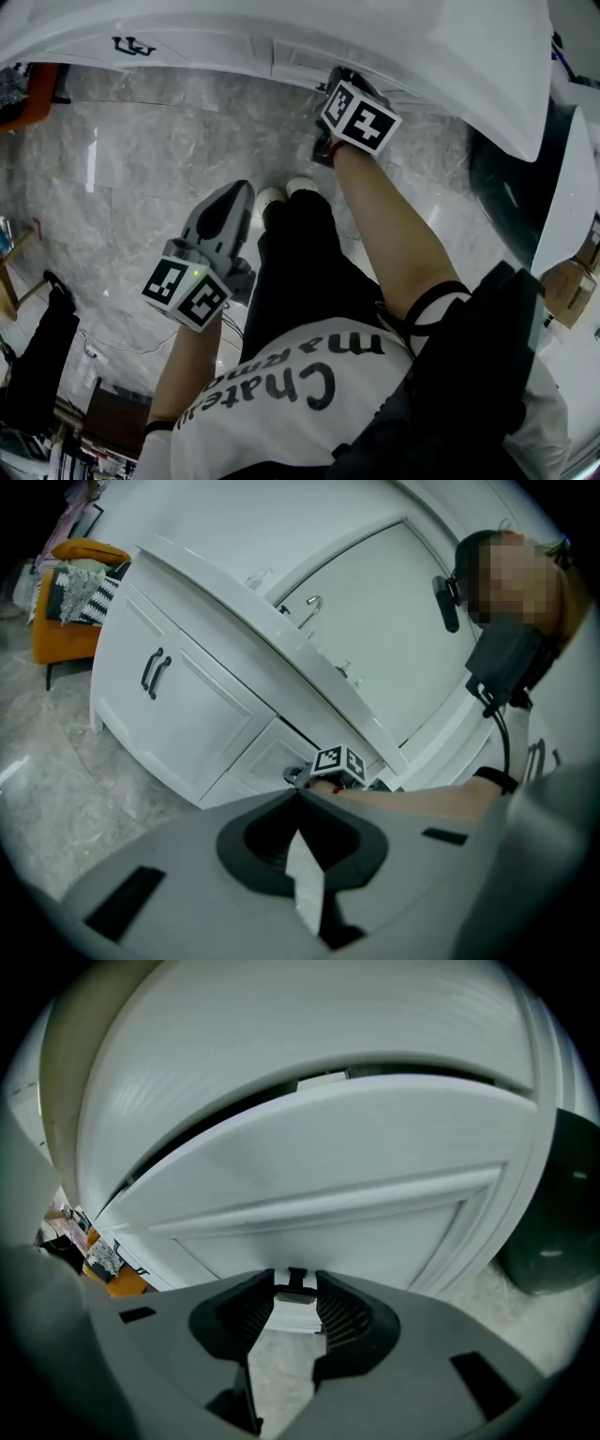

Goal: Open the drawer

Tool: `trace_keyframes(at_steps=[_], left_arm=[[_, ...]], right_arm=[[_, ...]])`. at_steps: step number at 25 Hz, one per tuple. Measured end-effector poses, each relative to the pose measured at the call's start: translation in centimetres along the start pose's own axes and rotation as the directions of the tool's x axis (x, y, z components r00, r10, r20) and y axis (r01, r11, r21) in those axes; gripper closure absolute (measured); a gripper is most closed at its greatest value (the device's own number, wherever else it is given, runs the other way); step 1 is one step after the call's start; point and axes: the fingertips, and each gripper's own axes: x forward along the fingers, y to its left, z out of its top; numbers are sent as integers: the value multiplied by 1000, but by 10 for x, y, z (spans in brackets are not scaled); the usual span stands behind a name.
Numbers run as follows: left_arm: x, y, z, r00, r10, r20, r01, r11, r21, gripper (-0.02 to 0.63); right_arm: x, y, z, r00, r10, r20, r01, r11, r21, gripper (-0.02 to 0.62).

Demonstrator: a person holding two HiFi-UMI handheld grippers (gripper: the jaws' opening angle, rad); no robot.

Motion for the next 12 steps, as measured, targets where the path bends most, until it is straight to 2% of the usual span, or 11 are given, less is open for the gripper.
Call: trace_keyframes(at_steps=[7, 12], left_arm=[[-20, -22, 12, 1000, 18, 20, -18, 1000, -15, 601], [-24, -36, 15, 999, 26, 42, -25, 1000, -17, 601]], right_arm=[[3, 2, -1, 995, 21, -101, -25, 999, -42, 451], [4, 2, -3, 988, 29, -152, -35, 999, -36, 453]])
